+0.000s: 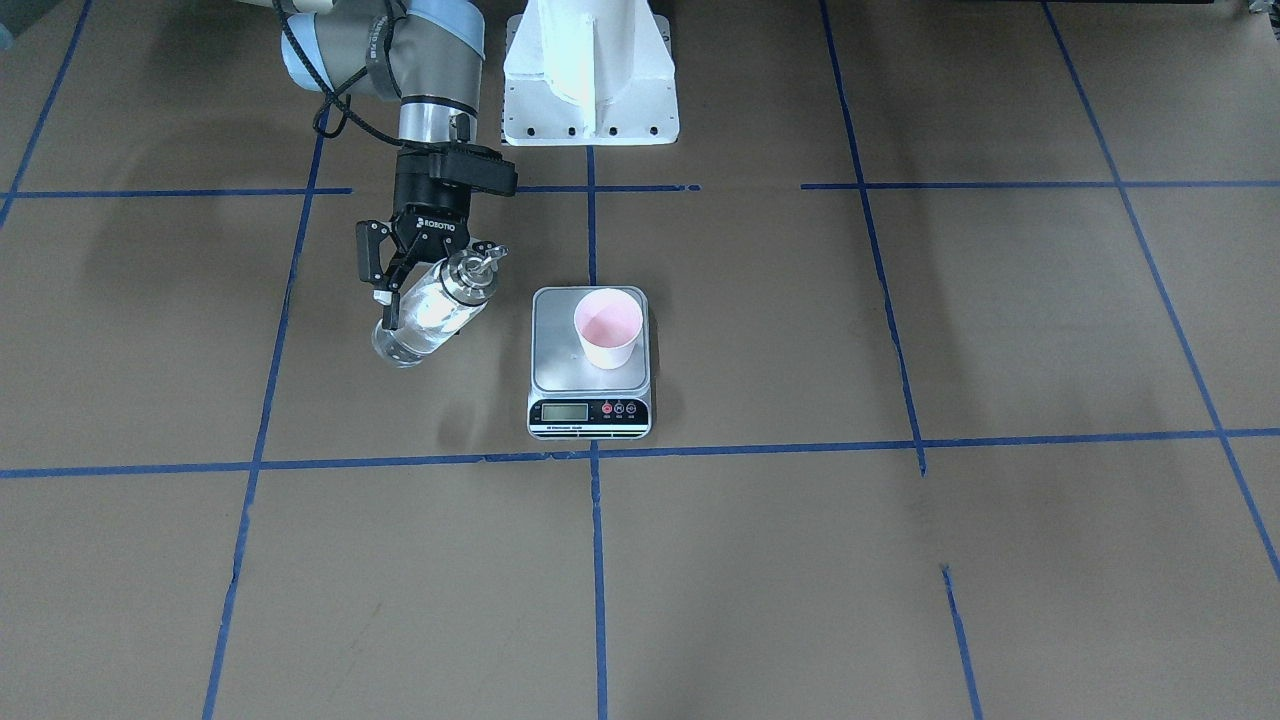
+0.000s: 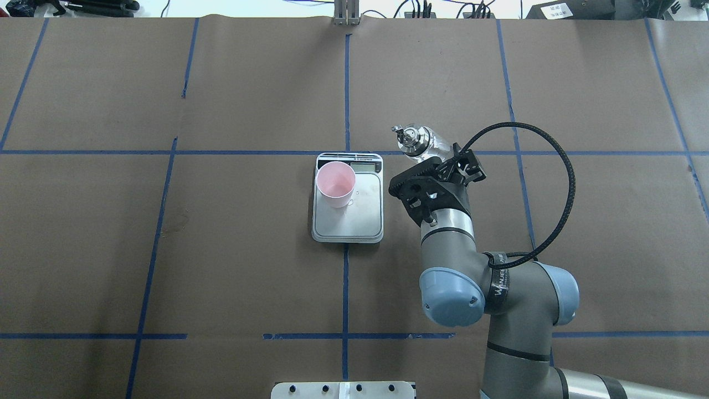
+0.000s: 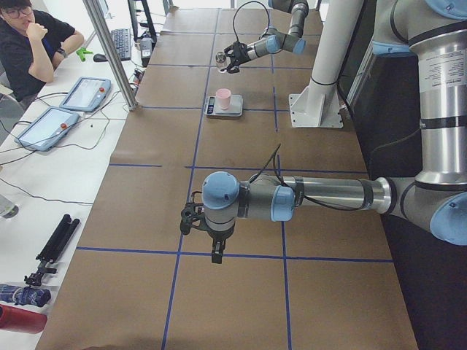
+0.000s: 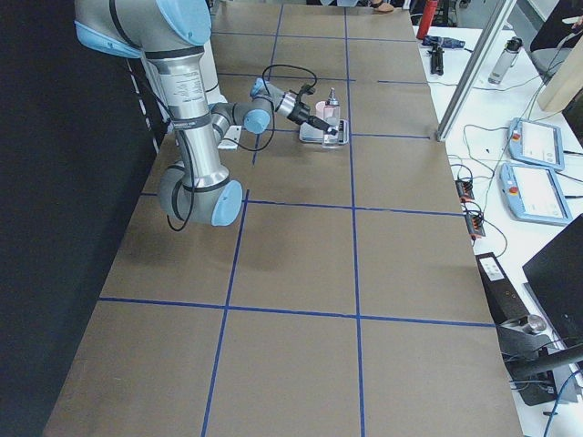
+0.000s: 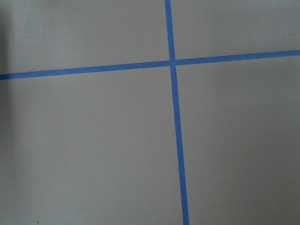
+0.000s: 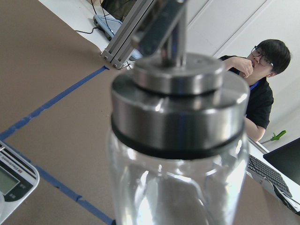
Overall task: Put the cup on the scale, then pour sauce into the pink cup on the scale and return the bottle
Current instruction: 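Lift the glass bottle with the right gripper and carry it toward the cup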
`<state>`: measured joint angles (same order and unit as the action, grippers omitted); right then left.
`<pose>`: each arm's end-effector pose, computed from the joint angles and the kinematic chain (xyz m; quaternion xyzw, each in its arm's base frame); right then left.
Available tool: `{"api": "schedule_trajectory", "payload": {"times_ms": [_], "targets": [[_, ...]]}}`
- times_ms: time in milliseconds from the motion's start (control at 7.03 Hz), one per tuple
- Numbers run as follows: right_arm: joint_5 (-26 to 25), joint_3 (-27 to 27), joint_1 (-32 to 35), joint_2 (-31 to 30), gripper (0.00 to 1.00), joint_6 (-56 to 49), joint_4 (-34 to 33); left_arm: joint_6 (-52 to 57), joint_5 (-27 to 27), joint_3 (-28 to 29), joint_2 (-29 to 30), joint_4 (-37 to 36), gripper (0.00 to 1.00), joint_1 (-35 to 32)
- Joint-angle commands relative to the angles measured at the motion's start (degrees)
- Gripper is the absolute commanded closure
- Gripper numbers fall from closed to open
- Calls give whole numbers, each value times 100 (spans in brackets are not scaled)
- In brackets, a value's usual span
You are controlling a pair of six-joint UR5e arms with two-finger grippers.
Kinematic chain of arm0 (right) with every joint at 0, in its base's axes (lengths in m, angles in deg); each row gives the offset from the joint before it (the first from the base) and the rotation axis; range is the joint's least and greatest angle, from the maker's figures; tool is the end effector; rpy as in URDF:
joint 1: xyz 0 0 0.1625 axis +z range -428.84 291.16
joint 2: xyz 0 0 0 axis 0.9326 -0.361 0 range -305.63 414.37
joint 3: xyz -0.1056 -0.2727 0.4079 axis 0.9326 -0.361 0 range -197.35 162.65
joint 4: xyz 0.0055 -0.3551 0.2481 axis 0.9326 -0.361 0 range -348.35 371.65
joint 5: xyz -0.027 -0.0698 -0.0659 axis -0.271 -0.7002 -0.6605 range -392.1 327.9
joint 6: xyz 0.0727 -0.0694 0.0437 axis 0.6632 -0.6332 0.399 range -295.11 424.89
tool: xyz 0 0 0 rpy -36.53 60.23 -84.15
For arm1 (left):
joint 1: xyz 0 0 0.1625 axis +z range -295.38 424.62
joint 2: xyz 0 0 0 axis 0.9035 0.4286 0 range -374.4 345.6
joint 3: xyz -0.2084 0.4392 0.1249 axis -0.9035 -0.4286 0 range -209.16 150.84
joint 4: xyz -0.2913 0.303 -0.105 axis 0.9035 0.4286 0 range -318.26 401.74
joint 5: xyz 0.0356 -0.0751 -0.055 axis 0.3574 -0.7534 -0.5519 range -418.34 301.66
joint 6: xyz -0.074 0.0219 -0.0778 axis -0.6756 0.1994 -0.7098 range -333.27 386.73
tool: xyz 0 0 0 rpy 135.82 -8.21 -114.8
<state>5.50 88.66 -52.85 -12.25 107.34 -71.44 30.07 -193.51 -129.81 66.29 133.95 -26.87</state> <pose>-0.5497 -0.3865 0.3355 0.5308 -0.0863 -0.0573 0.8411 -0.0670 -0.4336 0.7192 0.0448 0.3824 0.0268 0.9225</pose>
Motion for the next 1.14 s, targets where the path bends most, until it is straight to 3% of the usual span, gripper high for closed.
{"api": "schedule_trajectory", "payload": {"times_ms": [0,996], "targets": [[-140,-11,-8,26,100,0,-120,0,0,10,-1,0,0,0],[-622,-204,-43,211,100,0,-936,0,0,10,-1,0,0,9]]}}
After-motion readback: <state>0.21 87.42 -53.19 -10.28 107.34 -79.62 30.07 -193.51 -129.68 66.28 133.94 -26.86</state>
